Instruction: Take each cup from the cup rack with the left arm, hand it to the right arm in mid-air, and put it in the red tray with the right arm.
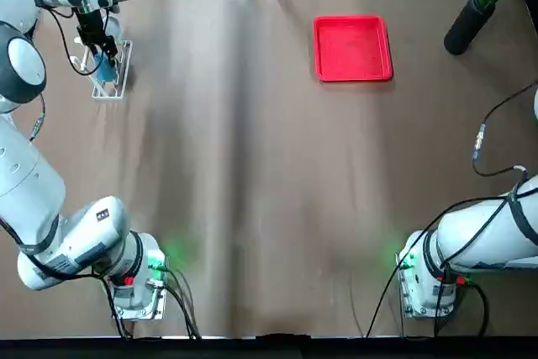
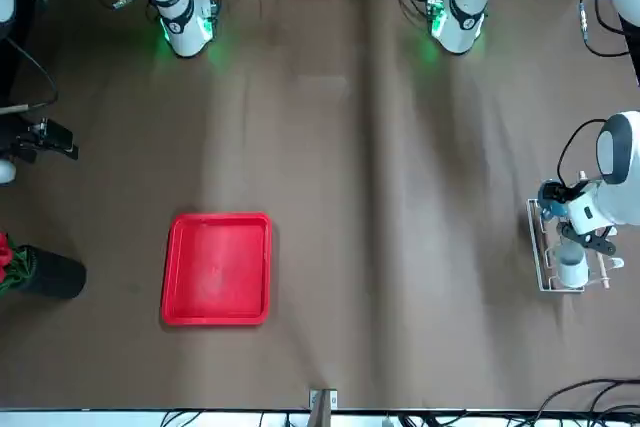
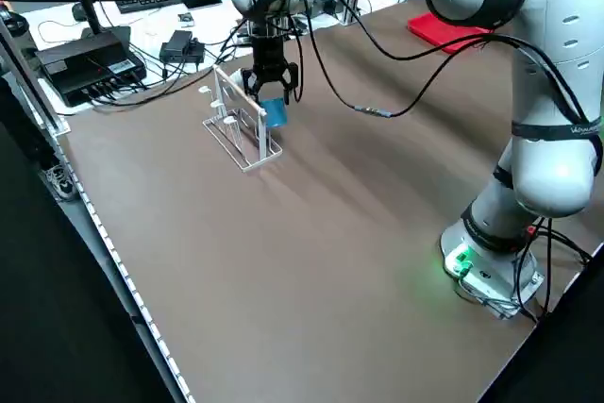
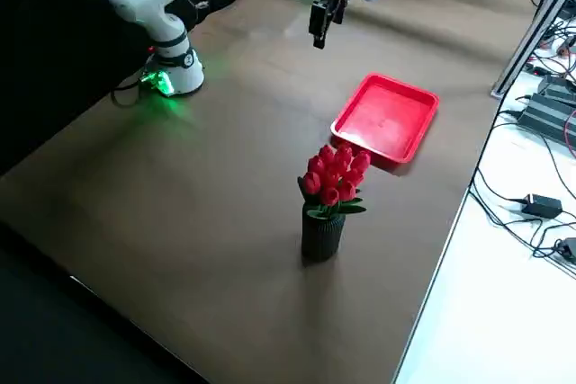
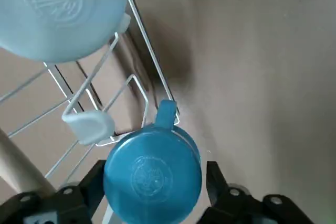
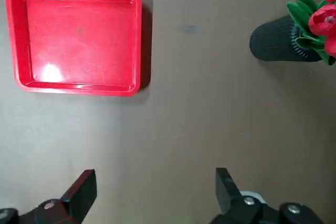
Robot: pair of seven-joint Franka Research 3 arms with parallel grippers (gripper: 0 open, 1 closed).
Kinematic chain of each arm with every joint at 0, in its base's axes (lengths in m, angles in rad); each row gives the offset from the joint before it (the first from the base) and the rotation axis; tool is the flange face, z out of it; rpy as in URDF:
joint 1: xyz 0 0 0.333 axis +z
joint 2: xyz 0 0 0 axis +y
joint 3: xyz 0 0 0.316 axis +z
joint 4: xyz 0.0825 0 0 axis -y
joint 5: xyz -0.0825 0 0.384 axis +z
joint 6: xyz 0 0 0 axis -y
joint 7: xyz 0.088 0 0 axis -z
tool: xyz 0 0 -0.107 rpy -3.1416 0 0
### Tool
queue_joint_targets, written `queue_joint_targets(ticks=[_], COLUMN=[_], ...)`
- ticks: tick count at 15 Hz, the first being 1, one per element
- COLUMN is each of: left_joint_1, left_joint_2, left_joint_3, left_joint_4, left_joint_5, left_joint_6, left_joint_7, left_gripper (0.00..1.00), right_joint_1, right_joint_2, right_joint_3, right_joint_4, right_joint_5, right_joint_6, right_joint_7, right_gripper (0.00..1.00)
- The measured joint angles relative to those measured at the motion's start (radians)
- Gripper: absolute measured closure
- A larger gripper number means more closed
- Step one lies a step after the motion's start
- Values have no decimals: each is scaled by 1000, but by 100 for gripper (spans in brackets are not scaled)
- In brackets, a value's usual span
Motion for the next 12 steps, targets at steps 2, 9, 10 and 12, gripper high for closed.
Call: queue_joint_targets(ticks=[2, 9, 10, 12], left_joint_1=[-1, -3, -3, -3], left_joint_2=[0, 1, 1, 1], left_joint_3=[0, -1, -1, -1], left_joint_4=[0, 1, 1, 1], left_joint_5=[4, 30, 30, 30], left_joint_6=[0, -2, -2, -2], left_joint_7=[2, 20, 20, 20], left_gripper=[17, 26, 26, 26], right_joint_1=[0, 2, 2, 2], right_joint_2=[0, 0, 0, 0], right_joint_3=[0, 1, 1, 1], right_joint_4=[0, 0, 0, 0], right_joint_5=[0, 0, 0, 0], right_joint_6=[0, 1, 1, 2], right_joint_7=[0, 0, 0, 0], right_gripper=[0, 0, 0, 0])
